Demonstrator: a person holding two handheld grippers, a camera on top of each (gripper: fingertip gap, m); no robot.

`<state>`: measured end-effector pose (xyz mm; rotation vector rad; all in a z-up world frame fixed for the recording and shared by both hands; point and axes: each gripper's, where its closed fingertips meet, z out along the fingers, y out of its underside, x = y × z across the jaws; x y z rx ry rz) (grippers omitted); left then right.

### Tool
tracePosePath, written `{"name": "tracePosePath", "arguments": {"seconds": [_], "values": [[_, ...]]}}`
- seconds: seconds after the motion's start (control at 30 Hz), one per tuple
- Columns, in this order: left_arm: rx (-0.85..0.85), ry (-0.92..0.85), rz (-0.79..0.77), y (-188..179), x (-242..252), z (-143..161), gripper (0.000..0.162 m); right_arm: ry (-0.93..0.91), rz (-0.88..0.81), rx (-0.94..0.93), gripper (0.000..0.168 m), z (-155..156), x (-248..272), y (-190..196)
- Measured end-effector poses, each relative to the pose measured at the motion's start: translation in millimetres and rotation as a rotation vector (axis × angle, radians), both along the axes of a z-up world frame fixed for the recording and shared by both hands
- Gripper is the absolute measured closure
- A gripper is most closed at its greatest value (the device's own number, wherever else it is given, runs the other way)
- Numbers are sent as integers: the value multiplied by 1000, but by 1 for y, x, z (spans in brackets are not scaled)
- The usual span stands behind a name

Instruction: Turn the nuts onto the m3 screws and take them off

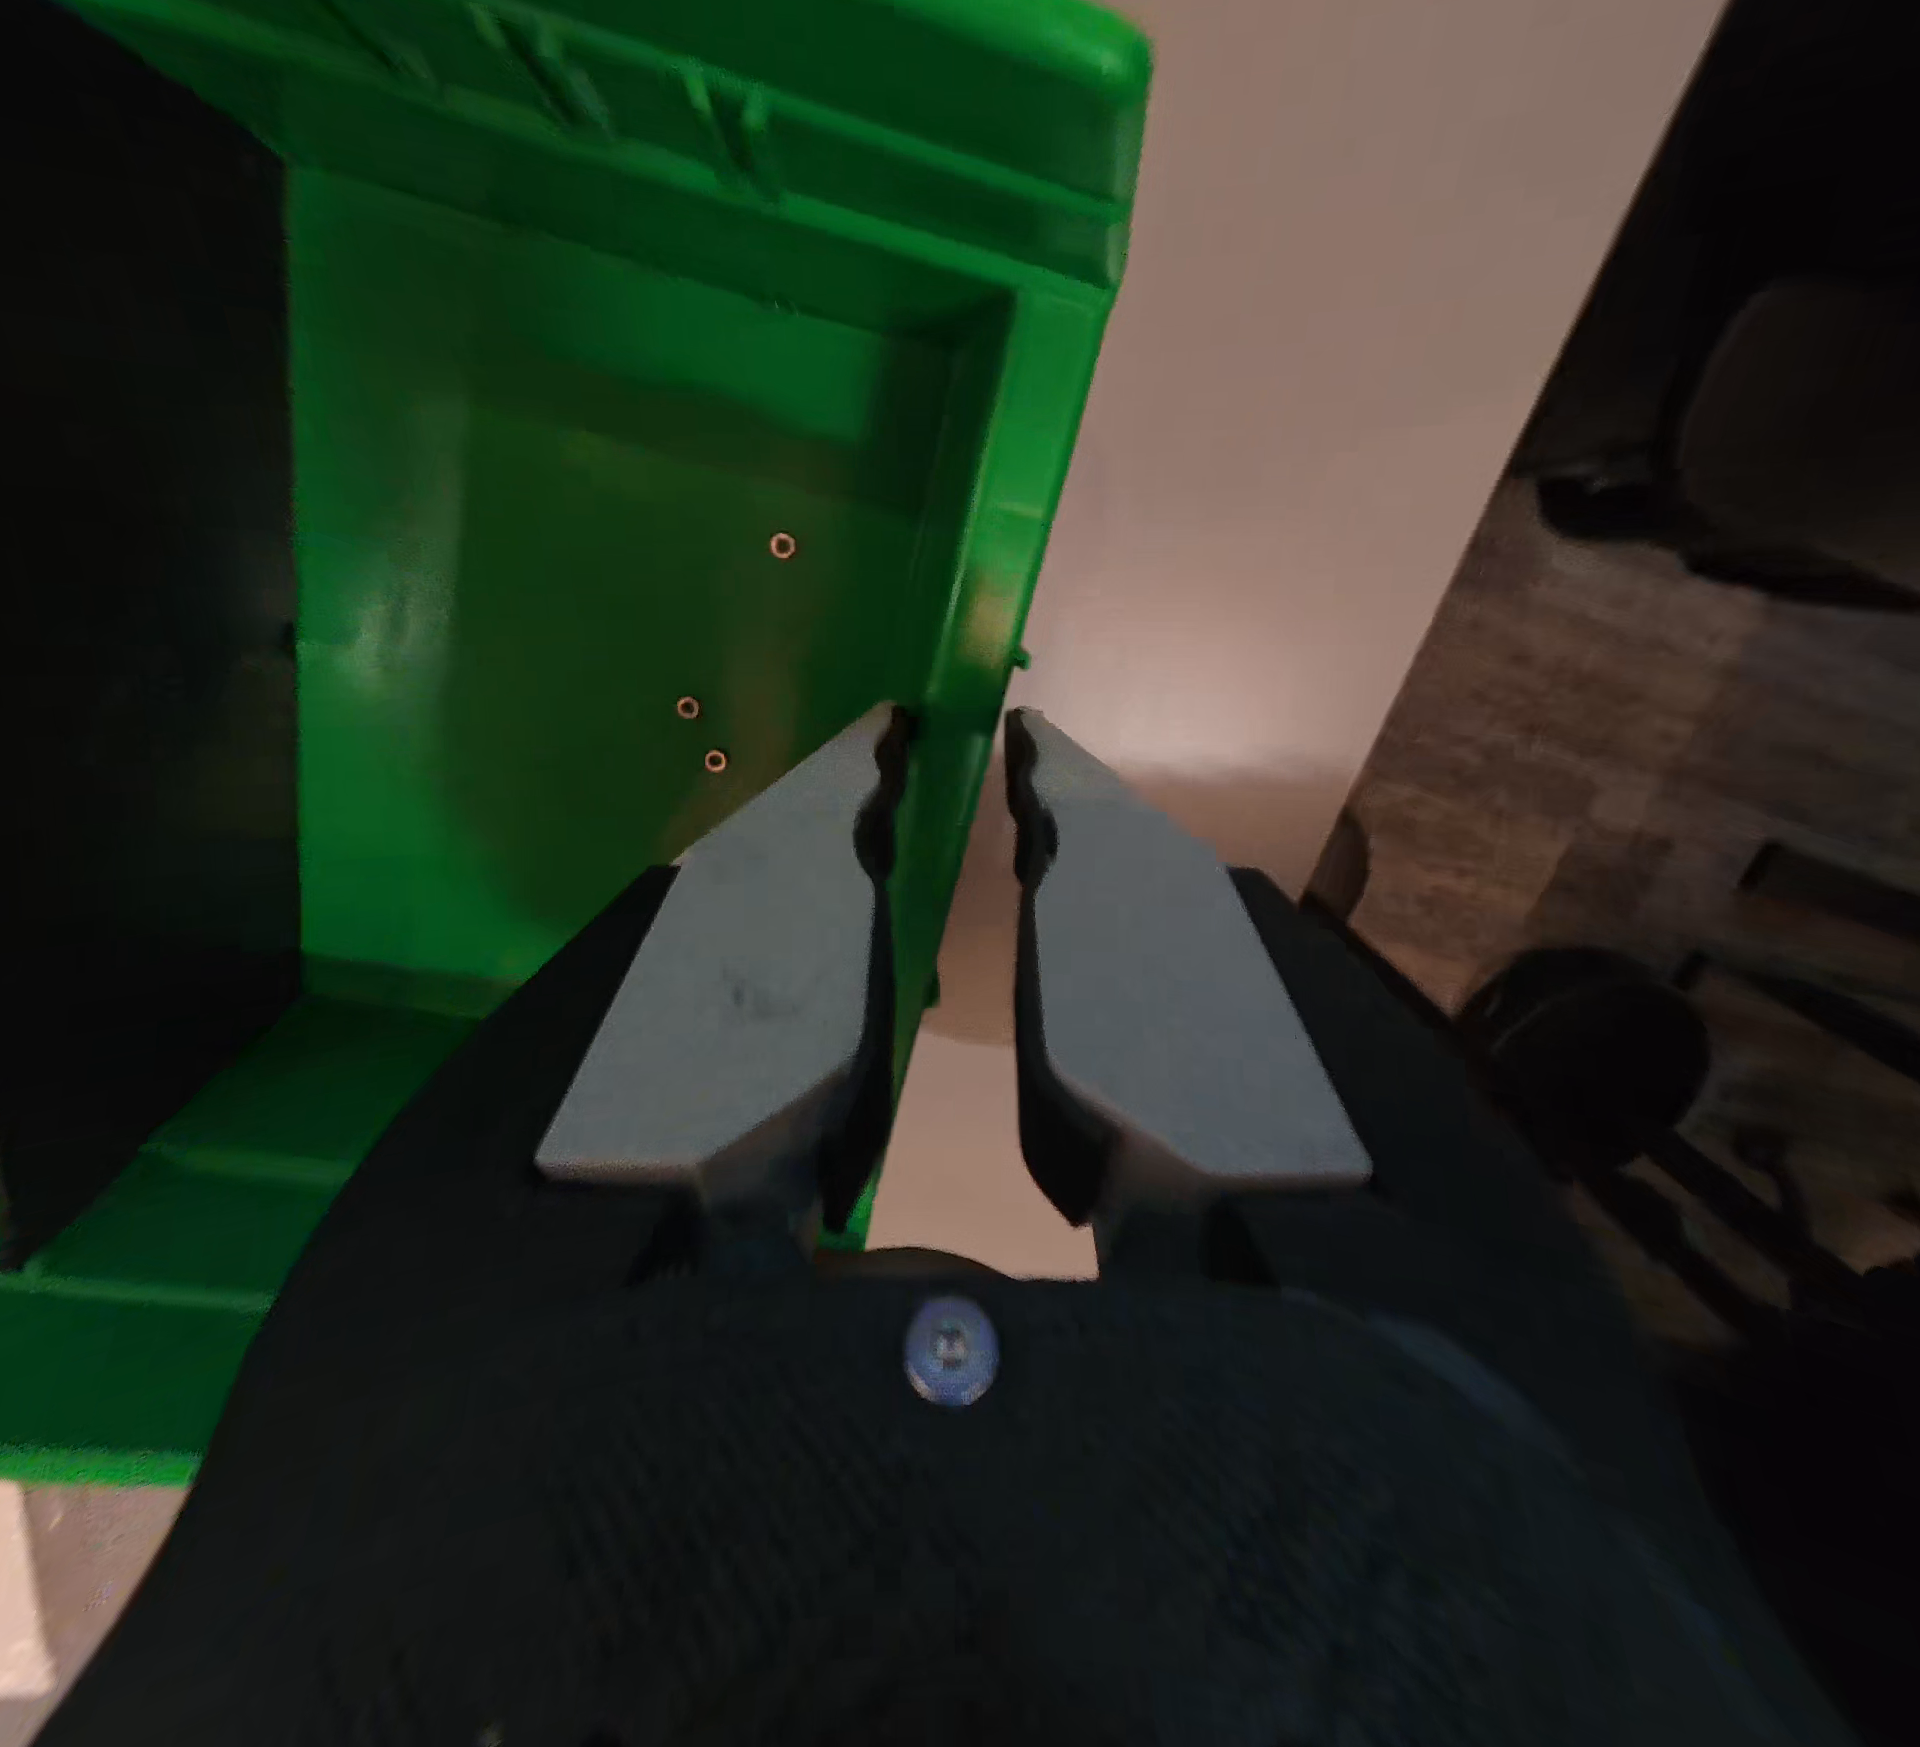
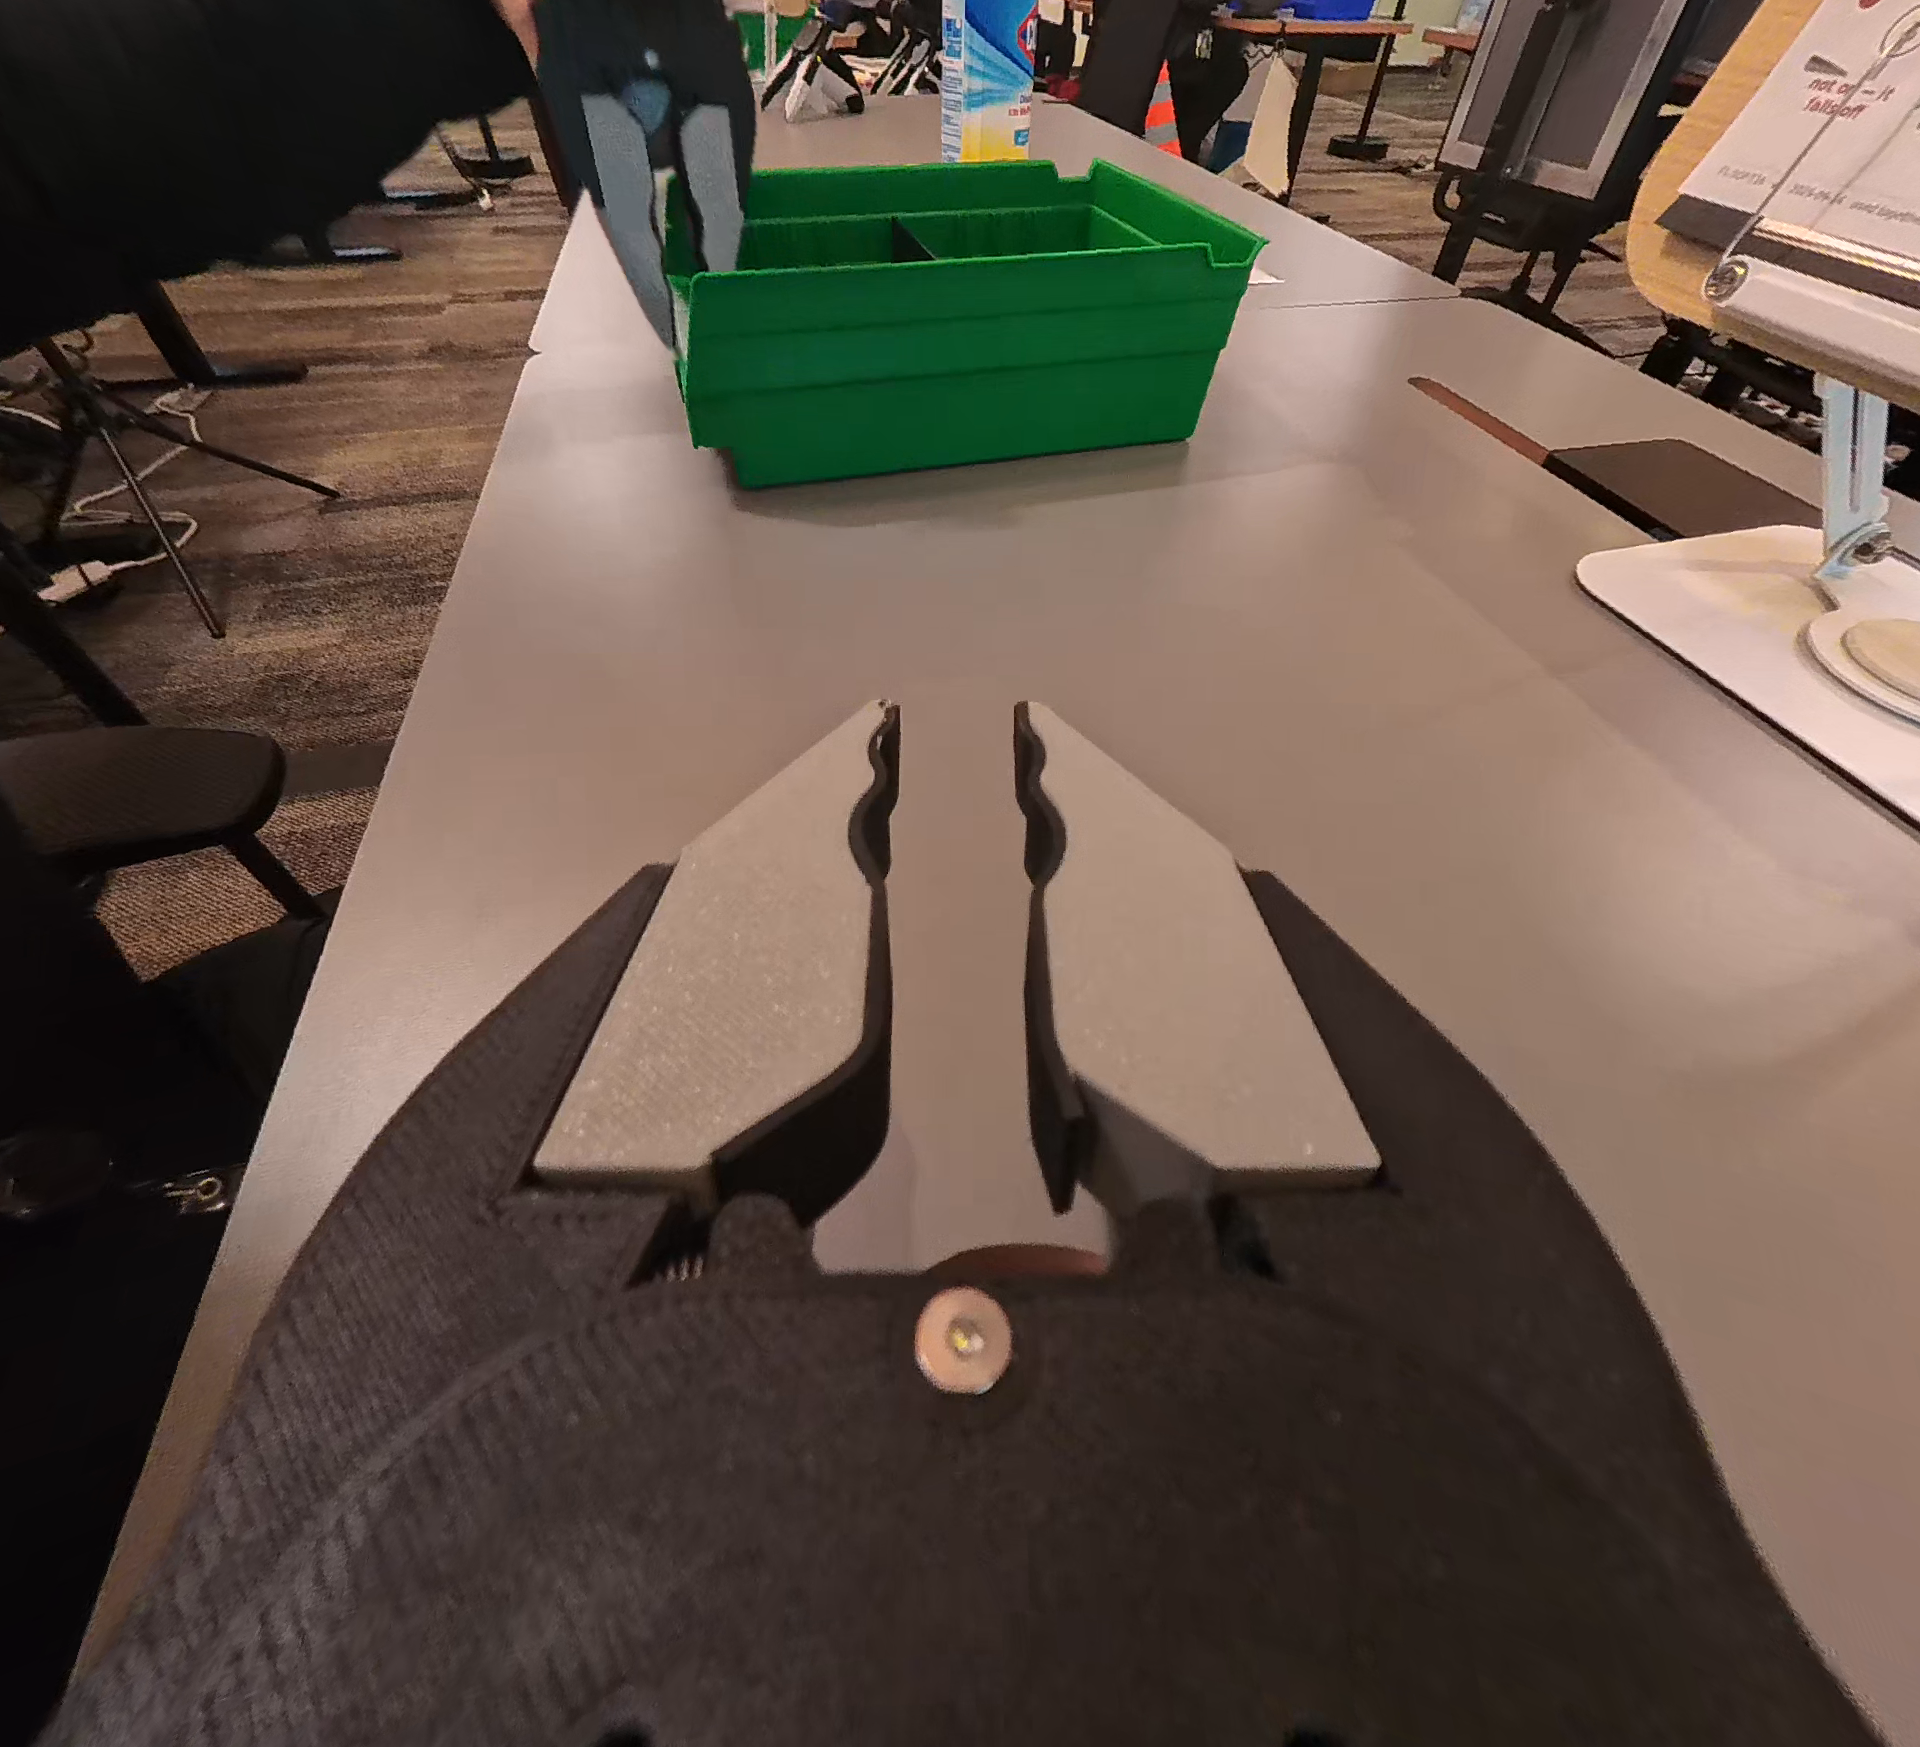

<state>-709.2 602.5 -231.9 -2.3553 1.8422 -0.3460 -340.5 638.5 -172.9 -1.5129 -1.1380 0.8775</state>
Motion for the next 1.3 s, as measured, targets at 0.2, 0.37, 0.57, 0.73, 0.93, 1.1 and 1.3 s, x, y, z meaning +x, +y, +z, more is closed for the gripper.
{"name": "tracePosePath", "arguments": {"seconds": [0.2, 0.37, 0.57, 0.73, 0.93, 1.1, 1.3], "values": [[182, -179, 84, 30, 1, 31, 146, -14, 8, -25, 149, -6, -3, 0], [160, -41, 114, 44, -13, 2, 148, -41, 12, -27, 149, -12, -6, 0], [160, 74, 94, 56, -16, -23, 147, -30, 6, -31, 149, -10, -5, 1], [145, 140, 93, 59, -20, -34, 147, -24, 10, -31, 149, -8, -5, -1], [120, 177, 96, 62, -24, -41, 147, -28, 15, -24, 149, -8, -6, -2], [112, 175, 101, 63, -23, -44, 148, -22, 17, -27, 149, -7, -6, -3], [107, 204, 99, 62, -28, -44, 149, -23, 20, -23, 149, -6, -6, -4]]}}
